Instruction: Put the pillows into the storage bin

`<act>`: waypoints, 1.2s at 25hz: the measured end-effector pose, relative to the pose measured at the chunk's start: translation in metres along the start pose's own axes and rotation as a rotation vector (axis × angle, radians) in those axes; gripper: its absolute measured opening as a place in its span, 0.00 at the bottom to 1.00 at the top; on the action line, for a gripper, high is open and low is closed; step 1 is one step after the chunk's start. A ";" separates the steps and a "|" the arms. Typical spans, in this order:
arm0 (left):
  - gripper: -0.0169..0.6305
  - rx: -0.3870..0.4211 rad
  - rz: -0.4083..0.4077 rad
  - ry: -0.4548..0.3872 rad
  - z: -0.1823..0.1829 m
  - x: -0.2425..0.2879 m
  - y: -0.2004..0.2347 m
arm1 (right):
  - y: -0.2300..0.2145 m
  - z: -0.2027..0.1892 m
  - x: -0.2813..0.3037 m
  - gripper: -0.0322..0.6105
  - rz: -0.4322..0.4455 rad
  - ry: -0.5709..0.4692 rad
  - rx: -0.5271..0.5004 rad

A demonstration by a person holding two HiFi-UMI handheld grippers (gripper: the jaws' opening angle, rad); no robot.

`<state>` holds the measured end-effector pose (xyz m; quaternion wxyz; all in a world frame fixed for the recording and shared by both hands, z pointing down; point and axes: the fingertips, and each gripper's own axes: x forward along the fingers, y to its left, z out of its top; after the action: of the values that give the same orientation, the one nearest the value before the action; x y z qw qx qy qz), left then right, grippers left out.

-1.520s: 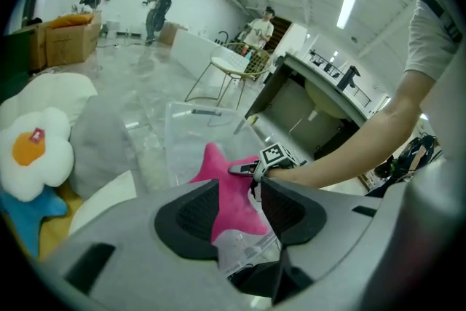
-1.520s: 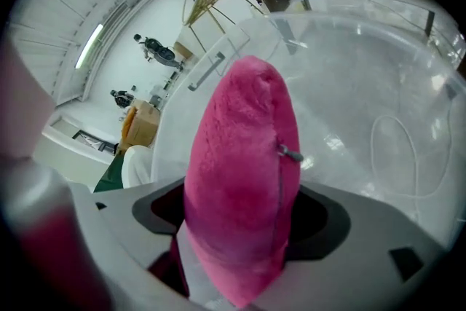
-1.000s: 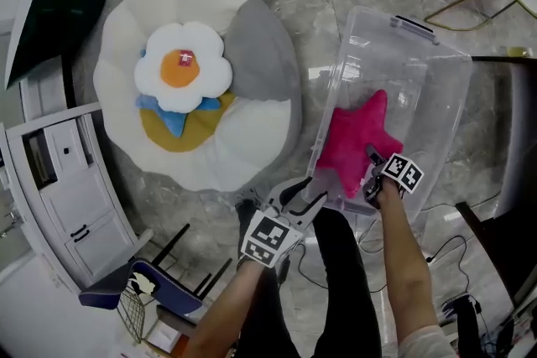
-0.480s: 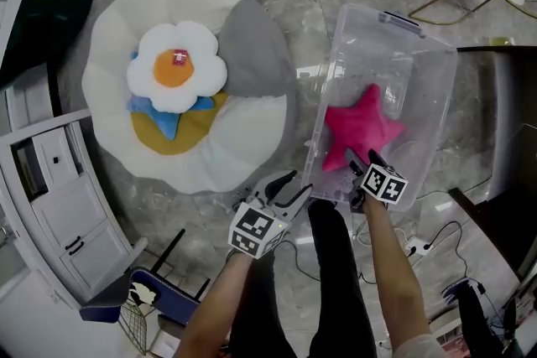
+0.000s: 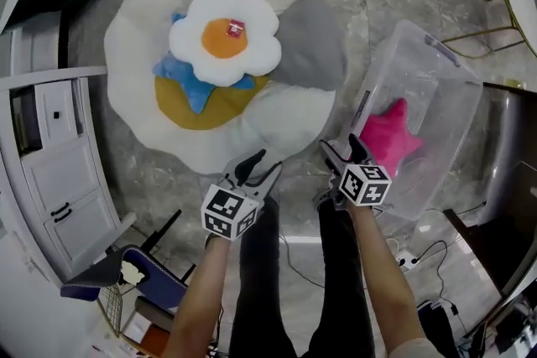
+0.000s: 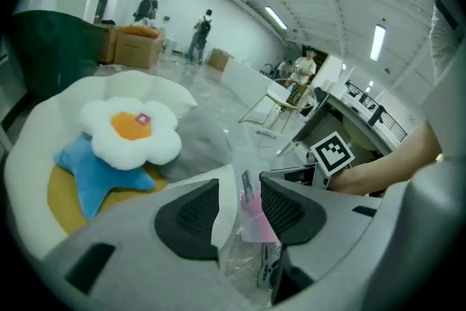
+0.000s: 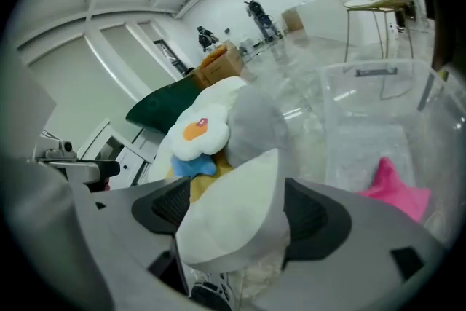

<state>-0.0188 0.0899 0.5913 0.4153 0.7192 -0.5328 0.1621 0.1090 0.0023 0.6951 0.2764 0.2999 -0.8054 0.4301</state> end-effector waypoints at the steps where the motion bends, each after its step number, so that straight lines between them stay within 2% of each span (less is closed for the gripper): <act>1: 0.31 -0.019 0.020 -0.013 -0.002 -0.011 0.011 | 0.013 0.003 0.008 0.67 0.012 0.009 -0.026; 8: 0.31 -0.114 0.090 -0.089 -0.014 -0.074 0.078 | 0.110 0.020 0.059 0.67 0.072 0.061 -0.203; 13: 0.31 -0.167 0.093 -0.116 -0.023 -0.095 0.110 | 0.177 0.027 0.100 0.67 0.126 0.110 -0.401; 16: 0.31 -0.190 0.095 -0.122 -0.030 -0.108 0.133 | 0.208 0.033 0.130 0.67 0.128 0.118 -0.487; 20: 0.31 -0.199 0.086 -0.104 -0.039 -0.124 0.159 | 0.235 0.032 0.173 0.67 0.088 0.156 -0.600; 26: 0.31 -0.166 0.057 -0.069 -0.052 -0.148 0.197 | 0.254 0.034 0.233 0.67 -0.053 0.197 -0.766; 30: 0.31 -0.168 0.063 -0.068 -0.062 -0.161 0.230 | 0.267 0.030 0.273 0.67 -0.081 0.235 -0.850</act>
<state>-0.2746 0.2198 0.6175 0.4507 0.6697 -0.5807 0.1053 -0.2707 0.0295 0.7318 0.4814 0.1399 -0.8615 0.0809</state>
